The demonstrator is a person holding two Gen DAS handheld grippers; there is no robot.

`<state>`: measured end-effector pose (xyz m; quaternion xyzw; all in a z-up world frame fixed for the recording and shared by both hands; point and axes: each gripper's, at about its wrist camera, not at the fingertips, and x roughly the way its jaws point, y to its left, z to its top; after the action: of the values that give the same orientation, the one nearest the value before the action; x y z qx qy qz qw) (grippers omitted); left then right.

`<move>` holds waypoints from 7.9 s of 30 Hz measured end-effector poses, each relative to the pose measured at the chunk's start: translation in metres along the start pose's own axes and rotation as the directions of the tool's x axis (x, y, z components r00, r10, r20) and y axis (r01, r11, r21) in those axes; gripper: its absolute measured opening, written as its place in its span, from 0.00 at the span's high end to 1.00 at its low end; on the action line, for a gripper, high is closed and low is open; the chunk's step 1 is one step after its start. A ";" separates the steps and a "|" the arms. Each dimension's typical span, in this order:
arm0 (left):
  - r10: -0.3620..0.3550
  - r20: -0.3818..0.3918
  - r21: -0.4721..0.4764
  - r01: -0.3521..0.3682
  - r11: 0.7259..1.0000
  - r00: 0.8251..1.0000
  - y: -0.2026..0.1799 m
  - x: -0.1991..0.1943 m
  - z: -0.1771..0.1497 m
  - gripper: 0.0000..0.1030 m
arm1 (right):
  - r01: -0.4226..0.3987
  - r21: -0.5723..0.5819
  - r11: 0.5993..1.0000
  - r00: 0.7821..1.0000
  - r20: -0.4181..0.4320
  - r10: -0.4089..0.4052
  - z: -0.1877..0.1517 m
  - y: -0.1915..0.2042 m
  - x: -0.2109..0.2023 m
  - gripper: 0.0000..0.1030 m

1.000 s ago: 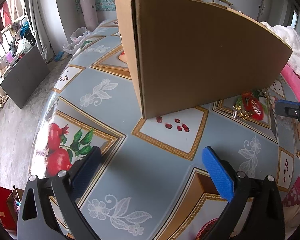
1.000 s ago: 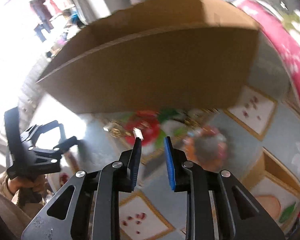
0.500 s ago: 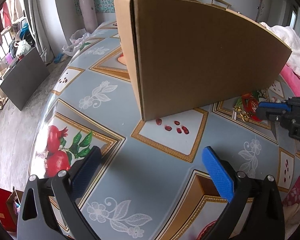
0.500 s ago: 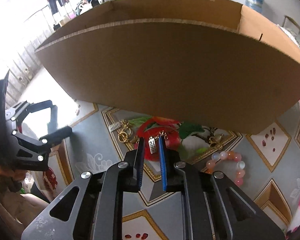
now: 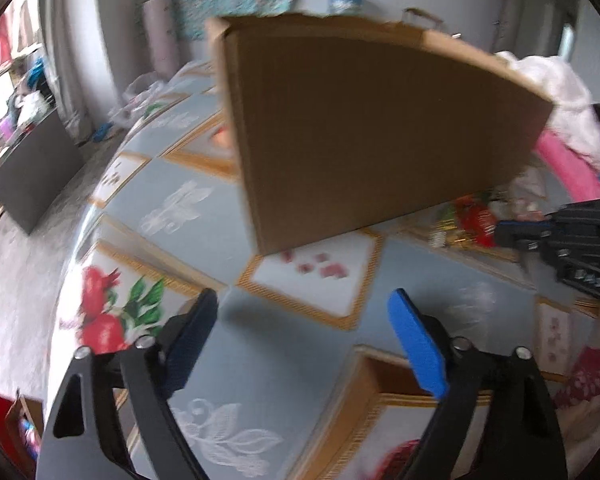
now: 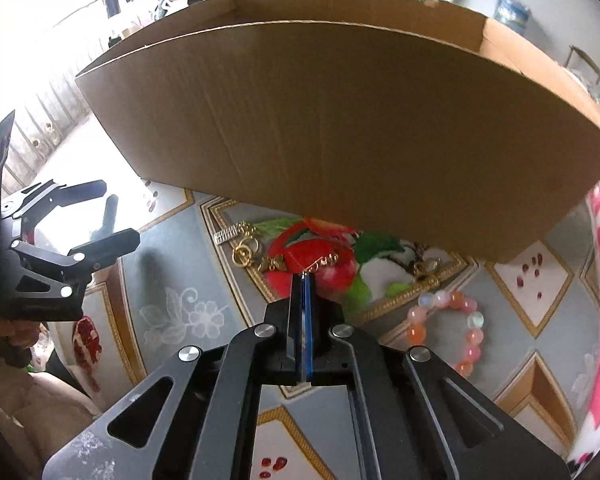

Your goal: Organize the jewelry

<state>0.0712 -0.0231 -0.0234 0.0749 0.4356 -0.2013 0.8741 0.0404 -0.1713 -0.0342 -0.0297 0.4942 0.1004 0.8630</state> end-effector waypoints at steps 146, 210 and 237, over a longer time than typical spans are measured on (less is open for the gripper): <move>-0.248 -0.013 0.207 0.245 0.947 0.969 -0.078 0.013 0.027 0.64 | -0.164 0.194 0.967 0.984 0.105 0.145 -0.013 -0.050 -0.011 0.89; -0.148 -0.037 0.146 0.152 0.978 0.988 -0.036 0.004 0.001 0.90 | -0.010 -0.148 0.989 1.000 0.016 0.013 0.030 0.015 0.009 0.91; -0.254 0.192 0.175 0.222 0.959 0.948 -0.026 -0.092 0.032 0.90 | -0.129 -0.078 0.989 0.940 0.308 0.147 0.031 -0.019 -0.135 0.92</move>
<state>0.0345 -0.0307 0.0700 0.0657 0.3290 -0.3448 0.8767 0.0041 -0.2043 0.0972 -0.0034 0.3491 0.1782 0.9200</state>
